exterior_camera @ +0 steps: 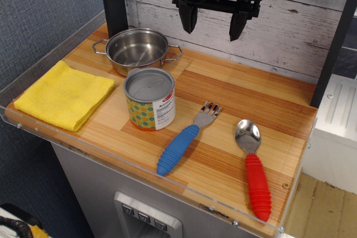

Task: Move the can to in front of the blue fork and against the brick wall.

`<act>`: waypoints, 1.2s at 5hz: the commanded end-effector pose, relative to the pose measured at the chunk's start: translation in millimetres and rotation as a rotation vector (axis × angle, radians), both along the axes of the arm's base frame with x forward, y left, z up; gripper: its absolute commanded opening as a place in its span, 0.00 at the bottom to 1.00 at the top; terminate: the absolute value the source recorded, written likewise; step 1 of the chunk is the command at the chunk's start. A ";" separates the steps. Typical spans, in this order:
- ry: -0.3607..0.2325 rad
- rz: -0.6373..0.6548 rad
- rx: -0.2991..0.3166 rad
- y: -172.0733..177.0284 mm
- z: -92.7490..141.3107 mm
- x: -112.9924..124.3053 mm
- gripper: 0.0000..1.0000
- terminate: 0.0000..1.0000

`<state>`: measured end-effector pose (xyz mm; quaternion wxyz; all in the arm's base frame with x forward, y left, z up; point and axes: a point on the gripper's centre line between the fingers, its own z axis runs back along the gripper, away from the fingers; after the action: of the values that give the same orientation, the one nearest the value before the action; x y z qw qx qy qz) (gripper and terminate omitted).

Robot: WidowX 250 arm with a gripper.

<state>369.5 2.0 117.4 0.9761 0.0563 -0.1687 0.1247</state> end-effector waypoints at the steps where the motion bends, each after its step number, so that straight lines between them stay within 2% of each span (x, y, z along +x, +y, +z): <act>1: 0.000 0.000 0.000 0.0 0.0 0.0 1.00 0.00; 2: 0.031 -0.082 -0.021 5.9 -3.9 -12.4 1.00 0.00; 3: 0.025 -0.141 -0.020 16.9 2.7 -30.2 1.00 0.00; 4: 0.105 -0.204 0.004 28.0 6.4 -48.0 1.00 0.00; 5: 0.160 -0.294 0.028 42.0 7.5 -67.1 1.00 0.00; 6: 0.252 -0.360 -0.001 54.3 -1.6 -87.2 1.00 0.00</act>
<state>275.8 53.2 99.1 0.9971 0.0343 -0.0265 -0.0623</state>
